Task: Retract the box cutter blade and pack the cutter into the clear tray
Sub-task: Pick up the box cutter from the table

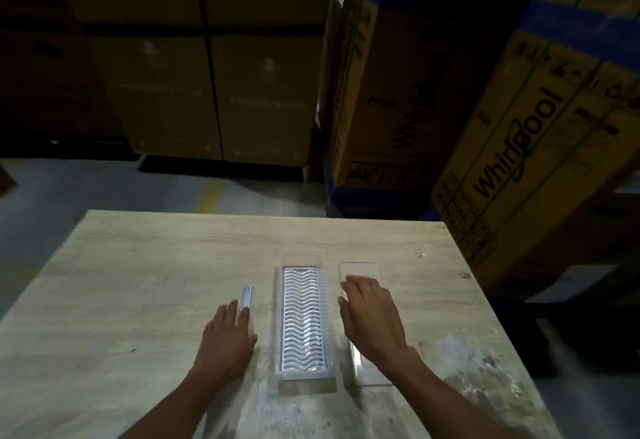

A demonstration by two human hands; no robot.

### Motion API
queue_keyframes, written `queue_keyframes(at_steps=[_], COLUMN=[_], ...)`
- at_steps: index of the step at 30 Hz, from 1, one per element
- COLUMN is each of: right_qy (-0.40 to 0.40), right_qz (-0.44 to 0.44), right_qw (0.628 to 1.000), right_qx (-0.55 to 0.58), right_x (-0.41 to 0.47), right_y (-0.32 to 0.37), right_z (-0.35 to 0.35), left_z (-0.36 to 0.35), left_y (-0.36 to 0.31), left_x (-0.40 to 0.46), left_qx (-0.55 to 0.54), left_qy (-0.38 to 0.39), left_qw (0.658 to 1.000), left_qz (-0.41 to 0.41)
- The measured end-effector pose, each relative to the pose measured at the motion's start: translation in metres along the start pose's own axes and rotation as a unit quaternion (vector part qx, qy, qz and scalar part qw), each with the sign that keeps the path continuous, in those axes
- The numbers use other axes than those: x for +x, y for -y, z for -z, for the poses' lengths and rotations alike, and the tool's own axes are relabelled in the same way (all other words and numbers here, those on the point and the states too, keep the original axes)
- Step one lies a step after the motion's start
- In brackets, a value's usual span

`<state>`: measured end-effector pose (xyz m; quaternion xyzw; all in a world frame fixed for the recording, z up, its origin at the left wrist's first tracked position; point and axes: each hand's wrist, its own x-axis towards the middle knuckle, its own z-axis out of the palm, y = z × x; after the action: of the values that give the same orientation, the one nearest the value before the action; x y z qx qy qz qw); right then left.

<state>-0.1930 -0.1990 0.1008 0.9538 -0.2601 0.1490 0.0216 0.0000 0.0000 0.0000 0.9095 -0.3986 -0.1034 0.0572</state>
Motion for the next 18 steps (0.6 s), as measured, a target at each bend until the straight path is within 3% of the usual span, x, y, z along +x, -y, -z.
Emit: queue_keyframes(at_steps=[1,4,14,18], right_qy=[-0.005,0.015,-0.037,-0.07], right_qz=[0.006,0.006,0.008,0.011], right_qw=[1.0,1.0,0.998,0.995], right_qx=[0.016,0.013,0.052,0.066], right_x=[0.0,-0.003,-0.002,0.005], right_y=[0.0,0.001,-0.004,-0.002], right_z=[-0.001,0.002,0.0,0.005], left_z=[-0.001,-0.004,-0.013,-0.01], left_y=[-0.001,-0.001,0.0,-0.002], left_x=[0.0,-0.005,-0.008,-0.006], left_qx=[-0.004,0.016,0.005,-0.047], left_qy=[0.042,0.074,0.021,0.035], left_qw=[0.999,0.997,0.997,0.991], left_qz=[0.007,0.013,0.073,0.117])
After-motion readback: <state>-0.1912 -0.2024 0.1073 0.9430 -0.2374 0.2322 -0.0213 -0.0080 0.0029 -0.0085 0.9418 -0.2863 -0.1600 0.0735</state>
